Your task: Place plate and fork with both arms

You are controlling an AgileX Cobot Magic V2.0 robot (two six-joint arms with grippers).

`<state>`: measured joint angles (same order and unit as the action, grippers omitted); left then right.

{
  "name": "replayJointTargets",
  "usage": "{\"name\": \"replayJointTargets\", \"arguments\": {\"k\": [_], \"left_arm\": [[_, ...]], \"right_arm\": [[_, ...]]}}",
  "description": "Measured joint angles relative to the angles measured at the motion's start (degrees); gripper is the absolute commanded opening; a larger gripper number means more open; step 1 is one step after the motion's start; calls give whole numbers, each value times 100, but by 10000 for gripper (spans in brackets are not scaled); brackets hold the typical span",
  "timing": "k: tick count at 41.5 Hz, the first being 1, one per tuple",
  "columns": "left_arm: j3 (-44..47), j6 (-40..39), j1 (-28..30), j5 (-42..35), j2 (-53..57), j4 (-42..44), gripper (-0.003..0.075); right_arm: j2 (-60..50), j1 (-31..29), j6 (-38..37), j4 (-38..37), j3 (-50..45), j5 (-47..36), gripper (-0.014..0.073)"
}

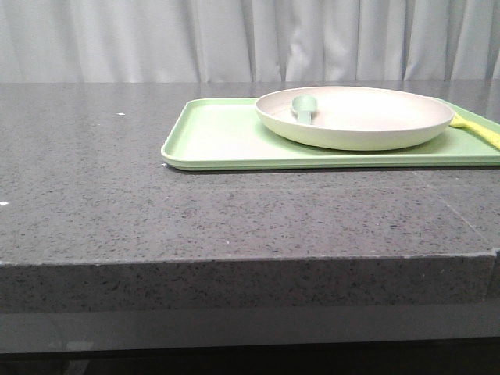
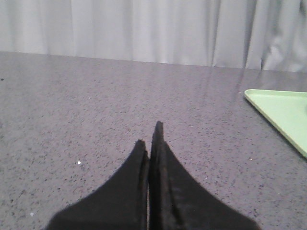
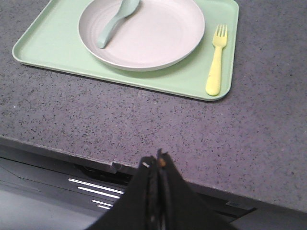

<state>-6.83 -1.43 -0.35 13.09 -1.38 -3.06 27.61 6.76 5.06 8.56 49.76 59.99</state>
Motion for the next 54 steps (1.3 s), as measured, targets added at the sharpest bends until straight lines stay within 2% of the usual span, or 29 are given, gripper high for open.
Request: {"name": "replayJointTargets", "arguments": {"k": [5, 14, 26, 48, 54], "left_arm": [[367, -603, 0, -267, 133, 438, -18], [720, -713, 0, -760, 167, 548, -18], [720, 227, 0, -845, 167, 190, -18], [720, 310, 129, -873, 167, -32, -18], [720, 310, 129, -1088, 167, -136, -18]], "right_arm": [[0, 0, 0, 0, 0, 0, -67], [0, 0, 0, 0, 0, 0, -67], [0, 0, 0, 0, 0, 0, -67], [0, 0, 0, 0, 0, 0, -67], [0, 0, 0, 0, 0, 0, -67]]}}
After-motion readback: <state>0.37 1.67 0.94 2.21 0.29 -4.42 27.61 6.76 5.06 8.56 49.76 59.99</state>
